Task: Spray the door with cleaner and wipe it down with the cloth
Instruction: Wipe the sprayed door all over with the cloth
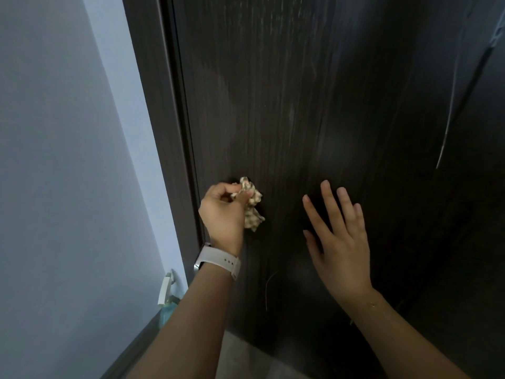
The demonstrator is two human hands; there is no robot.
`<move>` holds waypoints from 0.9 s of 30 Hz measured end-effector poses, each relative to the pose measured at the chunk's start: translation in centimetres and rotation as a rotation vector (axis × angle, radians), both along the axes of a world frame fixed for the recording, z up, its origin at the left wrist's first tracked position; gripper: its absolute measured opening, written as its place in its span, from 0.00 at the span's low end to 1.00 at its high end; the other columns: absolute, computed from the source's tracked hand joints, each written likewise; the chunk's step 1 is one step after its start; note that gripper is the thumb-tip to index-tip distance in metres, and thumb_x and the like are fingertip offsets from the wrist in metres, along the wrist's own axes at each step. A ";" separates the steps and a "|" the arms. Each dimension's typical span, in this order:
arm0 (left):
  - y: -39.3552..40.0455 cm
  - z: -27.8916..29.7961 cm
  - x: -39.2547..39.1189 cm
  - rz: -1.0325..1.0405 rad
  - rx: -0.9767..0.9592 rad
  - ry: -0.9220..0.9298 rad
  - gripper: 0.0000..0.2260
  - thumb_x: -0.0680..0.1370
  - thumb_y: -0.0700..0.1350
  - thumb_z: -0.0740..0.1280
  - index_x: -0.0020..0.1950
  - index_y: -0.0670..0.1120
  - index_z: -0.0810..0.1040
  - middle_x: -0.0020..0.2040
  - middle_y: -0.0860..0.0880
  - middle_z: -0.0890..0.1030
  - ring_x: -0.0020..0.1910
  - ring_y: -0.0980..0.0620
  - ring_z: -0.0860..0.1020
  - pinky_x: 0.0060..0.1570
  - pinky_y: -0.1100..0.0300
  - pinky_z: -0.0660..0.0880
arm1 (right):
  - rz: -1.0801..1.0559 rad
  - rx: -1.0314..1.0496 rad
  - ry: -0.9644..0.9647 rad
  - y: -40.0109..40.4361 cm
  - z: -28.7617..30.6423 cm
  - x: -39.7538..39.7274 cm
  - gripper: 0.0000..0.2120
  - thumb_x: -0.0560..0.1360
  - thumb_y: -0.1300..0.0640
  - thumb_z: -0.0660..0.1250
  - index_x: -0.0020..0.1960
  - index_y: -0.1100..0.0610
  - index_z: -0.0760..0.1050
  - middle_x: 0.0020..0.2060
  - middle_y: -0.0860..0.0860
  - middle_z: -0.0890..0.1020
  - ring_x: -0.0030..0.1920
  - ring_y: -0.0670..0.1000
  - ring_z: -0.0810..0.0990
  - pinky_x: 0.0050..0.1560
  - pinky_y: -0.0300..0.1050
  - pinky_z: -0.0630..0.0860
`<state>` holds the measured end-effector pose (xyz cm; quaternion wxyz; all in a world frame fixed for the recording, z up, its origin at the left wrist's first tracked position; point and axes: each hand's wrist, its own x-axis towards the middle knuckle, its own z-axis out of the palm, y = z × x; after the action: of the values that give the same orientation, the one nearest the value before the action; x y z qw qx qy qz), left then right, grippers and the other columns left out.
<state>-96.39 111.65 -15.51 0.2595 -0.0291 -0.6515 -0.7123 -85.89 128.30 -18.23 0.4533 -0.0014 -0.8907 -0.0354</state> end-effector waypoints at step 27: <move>2.0 -4.7 3.8 -0.052 -0.058 -0.214 0.14 0.70 0.36 0.76 0.34 0.53 0.77 0.45 0.48 0.81 0.43 0.53 0.80 0.48 0.64 0.78 | -0.037 0.036 -0.062 0.1 0.3 0.6 0.34 0.76 0.56 0.70 0.78 0.52 0.61 0.80 0.54 0.52 0.79 0.55 0.47 0.77 0.53 0.44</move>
<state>-92.57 113.63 -20.17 0.1691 0.0225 -0.6948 -0.6986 -85.34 128.41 -17.90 0.4244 -0.0087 -0.9034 -0.0597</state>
